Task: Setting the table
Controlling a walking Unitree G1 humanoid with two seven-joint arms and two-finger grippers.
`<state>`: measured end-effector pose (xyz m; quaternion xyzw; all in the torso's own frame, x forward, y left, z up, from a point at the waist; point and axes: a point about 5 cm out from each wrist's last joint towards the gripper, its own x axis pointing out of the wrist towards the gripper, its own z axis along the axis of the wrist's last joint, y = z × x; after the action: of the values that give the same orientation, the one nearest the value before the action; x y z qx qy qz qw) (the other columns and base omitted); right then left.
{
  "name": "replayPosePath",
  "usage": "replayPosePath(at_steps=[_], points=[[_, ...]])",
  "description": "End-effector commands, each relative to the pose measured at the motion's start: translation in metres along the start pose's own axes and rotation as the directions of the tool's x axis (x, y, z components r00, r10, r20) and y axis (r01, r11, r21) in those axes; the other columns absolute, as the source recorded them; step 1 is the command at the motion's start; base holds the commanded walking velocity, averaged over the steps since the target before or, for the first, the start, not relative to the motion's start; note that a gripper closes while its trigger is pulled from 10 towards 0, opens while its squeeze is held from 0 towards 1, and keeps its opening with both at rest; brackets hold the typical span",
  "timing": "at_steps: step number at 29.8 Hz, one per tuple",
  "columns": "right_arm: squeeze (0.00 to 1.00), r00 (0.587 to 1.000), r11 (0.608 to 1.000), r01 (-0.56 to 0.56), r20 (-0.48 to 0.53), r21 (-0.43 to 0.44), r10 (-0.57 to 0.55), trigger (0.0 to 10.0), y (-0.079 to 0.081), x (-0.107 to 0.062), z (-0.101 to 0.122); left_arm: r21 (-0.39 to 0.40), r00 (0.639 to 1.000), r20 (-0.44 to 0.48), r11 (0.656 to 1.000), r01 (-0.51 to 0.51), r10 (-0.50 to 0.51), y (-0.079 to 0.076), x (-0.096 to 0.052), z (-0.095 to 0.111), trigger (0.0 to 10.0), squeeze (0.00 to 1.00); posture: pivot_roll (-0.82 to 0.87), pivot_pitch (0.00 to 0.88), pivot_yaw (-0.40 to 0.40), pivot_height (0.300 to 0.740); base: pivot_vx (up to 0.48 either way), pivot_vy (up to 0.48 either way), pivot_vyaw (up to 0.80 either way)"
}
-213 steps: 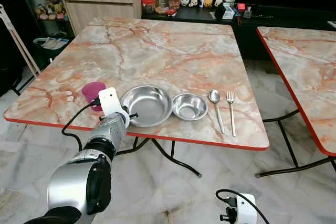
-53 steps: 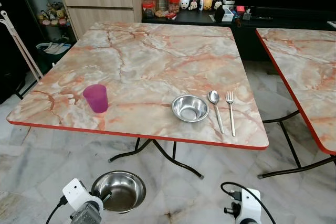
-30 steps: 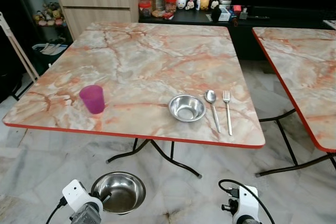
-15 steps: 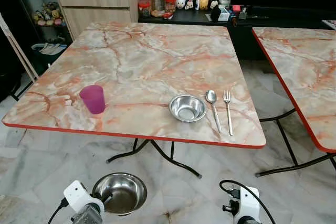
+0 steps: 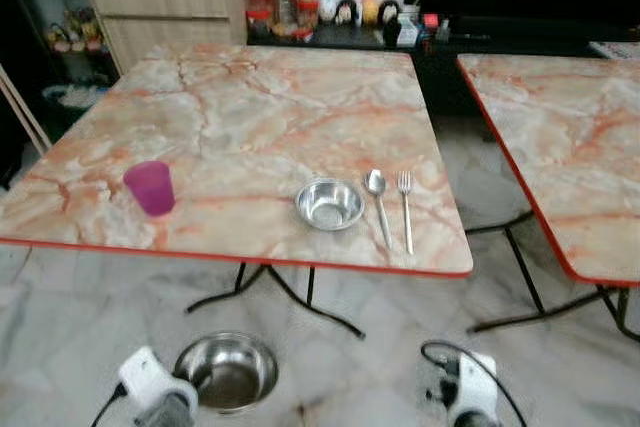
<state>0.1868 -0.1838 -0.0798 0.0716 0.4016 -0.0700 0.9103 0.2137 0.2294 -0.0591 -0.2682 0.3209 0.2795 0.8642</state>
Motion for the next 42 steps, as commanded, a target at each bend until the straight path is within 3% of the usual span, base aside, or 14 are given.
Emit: replayPosePath(at_steps=[1, 42], points=[[0.00, 1.000, 1.000, 0.019, 0.004, -0.002, -0.019, 10.0, -0.0080, 0.0000, 0.0028, -0.006, 1.000, -0.005, 1.000, 0.008, -0.009, -0.0044, -0.0007, -0.0038, 10.0, 0.00, -0.02, 0.000, -0.023, 0.740, 0.000, -0.315, 0.00], [0.00, 1.000, 1.000, 0.027, -0.005, -0.002, -0.027, 10.0, -0.0090, -0.0012, -0.0013, -0.003, 1.000, -0.005, 1.000, 0.010, -0.010, -0.0025, -0.0010, -0.0047, 10.0, 0.00, -0.03, 0.000, -0.016, 0.740, 0.000, -0.315, 0.00]])
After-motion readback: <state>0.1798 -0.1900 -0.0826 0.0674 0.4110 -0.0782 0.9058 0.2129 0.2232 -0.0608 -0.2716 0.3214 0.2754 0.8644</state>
